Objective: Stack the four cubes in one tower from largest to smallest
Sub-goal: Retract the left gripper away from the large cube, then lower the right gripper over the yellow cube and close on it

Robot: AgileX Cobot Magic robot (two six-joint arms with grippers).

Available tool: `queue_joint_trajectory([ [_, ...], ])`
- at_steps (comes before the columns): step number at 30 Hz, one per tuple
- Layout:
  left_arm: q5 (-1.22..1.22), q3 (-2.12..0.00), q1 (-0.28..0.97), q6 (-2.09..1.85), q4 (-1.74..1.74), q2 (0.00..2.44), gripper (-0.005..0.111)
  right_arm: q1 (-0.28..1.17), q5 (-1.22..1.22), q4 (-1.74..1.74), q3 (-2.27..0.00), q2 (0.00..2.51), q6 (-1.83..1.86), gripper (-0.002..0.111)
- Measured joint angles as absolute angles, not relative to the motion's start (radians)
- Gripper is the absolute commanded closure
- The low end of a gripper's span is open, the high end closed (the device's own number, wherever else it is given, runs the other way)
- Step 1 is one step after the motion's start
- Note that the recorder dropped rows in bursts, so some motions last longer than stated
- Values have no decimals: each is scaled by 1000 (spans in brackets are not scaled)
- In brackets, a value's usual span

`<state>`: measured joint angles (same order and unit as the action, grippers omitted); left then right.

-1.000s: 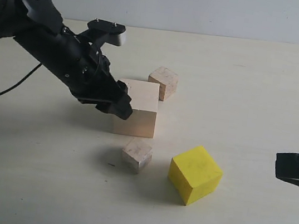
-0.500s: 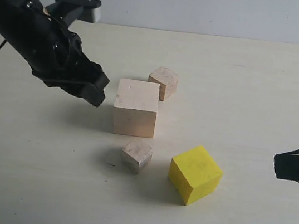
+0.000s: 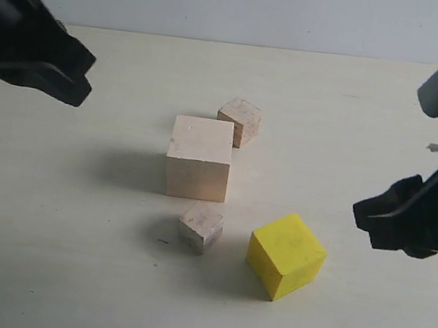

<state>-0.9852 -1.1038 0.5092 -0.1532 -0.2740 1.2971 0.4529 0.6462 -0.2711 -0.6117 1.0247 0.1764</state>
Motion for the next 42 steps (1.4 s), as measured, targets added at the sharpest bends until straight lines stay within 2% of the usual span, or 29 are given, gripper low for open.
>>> queue_joint_trajectory([
  [5, -1015, -1101, 509, -144, -249, 1160, 106, 453, 632, -273, -689, 1119, 227, 39],
  [12, -1011, -988, 509, -110, -169, 941, 106, 453, 613, -321, -730, 1262, 253, 39],
  [18, -1018, -830, 509, -105, -138, 781, 106, 453, 622, -573, -732, 1341, 521, 39],
  [23, -1019, -737, 509, -103, -114, 684, 106, 453, 658, -636, -770, 1398, 611, 39],
  [33, -1029, -653, 509, -97, -105, 542, 106, 453, 707, -587, -824, 1533, 624, 39],
  [42, -1010, -582, 509, -97, -59, 478, 106, 453, 830, -468, -972, 1512, 452, 39],
])
